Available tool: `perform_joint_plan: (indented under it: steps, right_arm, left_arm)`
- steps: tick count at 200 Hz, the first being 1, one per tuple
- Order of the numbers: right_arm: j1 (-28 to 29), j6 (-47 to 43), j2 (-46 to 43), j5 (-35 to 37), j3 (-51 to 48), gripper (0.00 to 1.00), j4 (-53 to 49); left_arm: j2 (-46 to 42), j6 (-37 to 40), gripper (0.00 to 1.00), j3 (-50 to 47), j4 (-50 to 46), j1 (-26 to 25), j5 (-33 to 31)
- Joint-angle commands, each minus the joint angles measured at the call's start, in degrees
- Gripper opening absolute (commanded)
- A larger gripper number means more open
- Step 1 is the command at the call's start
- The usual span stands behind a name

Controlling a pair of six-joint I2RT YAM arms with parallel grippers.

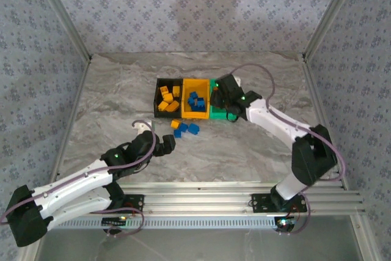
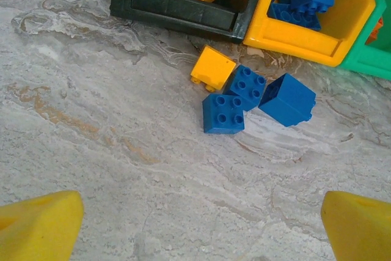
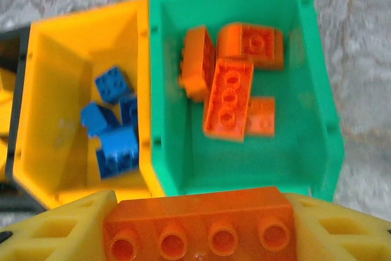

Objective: Sort the legos into containers by color

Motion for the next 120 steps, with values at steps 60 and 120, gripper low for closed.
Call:
perform_joint_plan:
  steps: [60, 120]
  right_arm:
    - [-5.06, -1.56, 14.61, -0.48, 13.29, 0.72, -3.19]
    - [-4.32, -3.53, 7.71, 0.72, 9.18, 0.75, 1.21]
  left_arm:
    - [1.47, -1.12, 0.99, 0.22, -0.16, -0.07, 1.58]
    - [4.27, 1.49, 1.0, 2.97, 0.17, -0.07, 1.59]
